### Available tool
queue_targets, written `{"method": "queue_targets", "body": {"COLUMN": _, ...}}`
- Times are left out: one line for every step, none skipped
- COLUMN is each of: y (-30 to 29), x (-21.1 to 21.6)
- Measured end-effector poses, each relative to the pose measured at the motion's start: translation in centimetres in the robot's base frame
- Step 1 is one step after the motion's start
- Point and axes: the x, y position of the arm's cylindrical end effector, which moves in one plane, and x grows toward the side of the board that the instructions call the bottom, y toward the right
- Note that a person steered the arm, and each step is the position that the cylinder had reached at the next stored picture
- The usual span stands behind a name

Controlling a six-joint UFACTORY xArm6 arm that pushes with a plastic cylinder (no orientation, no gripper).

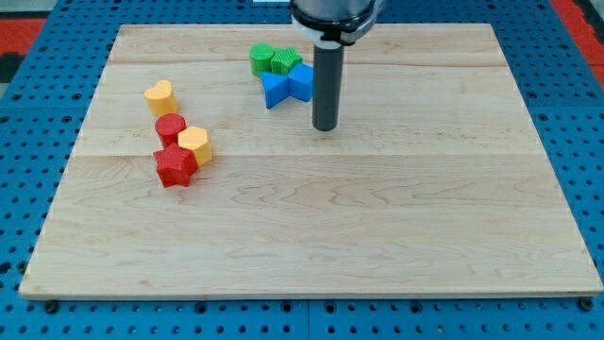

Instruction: Push the green circle into the blue blocks

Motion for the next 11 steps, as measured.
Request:
{"method": "queue_targets", "body": {"y": -8.1, "x": -0.7}}
{"method": "queue_targets", "body": {"y": -13.5, "x": -5.0}}
{"method": "queue_targets", "body": {"y": -13.3, "x": -12.4}}
{"method": "queue_targets", "body": {"y": -10.0, "x": -15.8}}
{"method": "queue_targets", "body": {"y": -0.1, "x": -14.1}}
{"method": "queue_targets", "body": {"y": 2.3, "x": -9.7}}
{"method": "queue_targets", "body": {"y": 2.4, "x": -13.6}}
{"method": "queue_targets", "body": {"y": -3.8, "x": -15.6}}
{"method": "queue_targets", "body": {"y": -6.7, "x": -13.9}}
{"method": "queue_targets", "body": {"y": -1.6, "x": -8.3}}
{"method": "queue_targets", "body": {"y": 0.5, "x": -3.1}}
